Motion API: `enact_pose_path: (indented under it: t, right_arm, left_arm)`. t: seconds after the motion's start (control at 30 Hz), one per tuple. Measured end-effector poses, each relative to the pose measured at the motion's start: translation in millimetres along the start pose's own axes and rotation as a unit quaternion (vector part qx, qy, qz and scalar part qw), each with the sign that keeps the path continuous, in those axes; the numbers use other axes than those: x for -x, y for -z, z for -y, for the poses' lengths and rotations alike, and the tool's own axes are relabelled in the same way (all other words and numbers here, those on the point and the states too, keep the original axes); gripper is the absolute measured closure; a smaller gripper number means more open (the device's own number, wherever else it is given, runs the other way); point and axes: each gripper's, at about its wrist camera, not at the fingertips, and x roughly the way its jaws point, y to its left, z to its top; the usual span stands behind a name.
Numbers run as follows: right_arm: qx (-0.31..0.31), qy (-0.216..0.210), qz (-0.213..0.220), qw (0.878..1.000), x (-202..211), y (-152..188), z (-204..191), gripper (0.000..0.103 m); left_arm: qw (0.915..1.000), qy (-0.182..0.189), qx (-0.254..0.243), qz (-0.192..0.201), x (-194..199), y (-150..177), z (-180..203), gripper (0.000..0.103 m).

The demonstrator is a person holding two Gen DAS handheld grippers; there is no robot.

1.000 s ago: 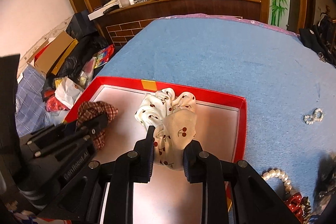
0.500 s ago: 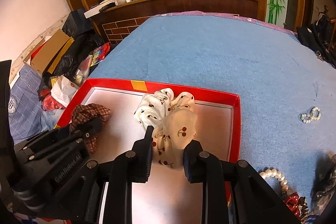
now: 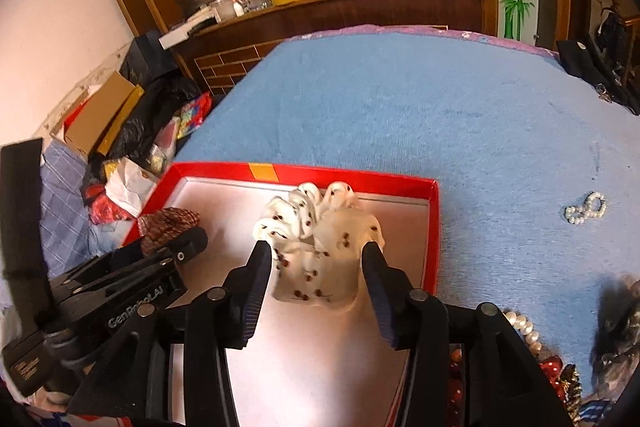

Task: Organize jewelry
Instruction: 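Lower both scrunchies into the box and open both grippers, then grasp the red polka-dot scrunchie with the left gripper while the right grasps the black sheer scrunchie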

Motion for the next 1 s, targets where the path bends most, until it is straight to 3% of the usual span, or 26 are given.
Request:
enact_pose_path:
  t: [0.2, 0.4, 0.73, 1.0]
  right_arm:
    - [0.001, -0.006, 0.039, 0.999, 32, 6, -1, 0.049]
    - [-0.003, -0.004, 0.079, 0.997, 67, 32, 12, 0.047]
    - [-0.010, 0.006, 0.122, 0.992, 113, 61, 47, 0.045]
    - [-0.063, 0.026, 0.146, 0.987, 141, 70, 105, 0.044]
  left_arm:
    - [0.9989, 0.025, 0.009, 0.037, 18, -2, 0, 0.041]
    - [0.9962, 0.041, -0.019, 0.074, 33, -1, 13, 0.037]
    - [0.9946, 0.040, -0.038, 0.088, 38, 1, 19, 0.036]
    - [0.9924, 0.047, -0.073, 0.087, 40, 8, 37, 0.036]
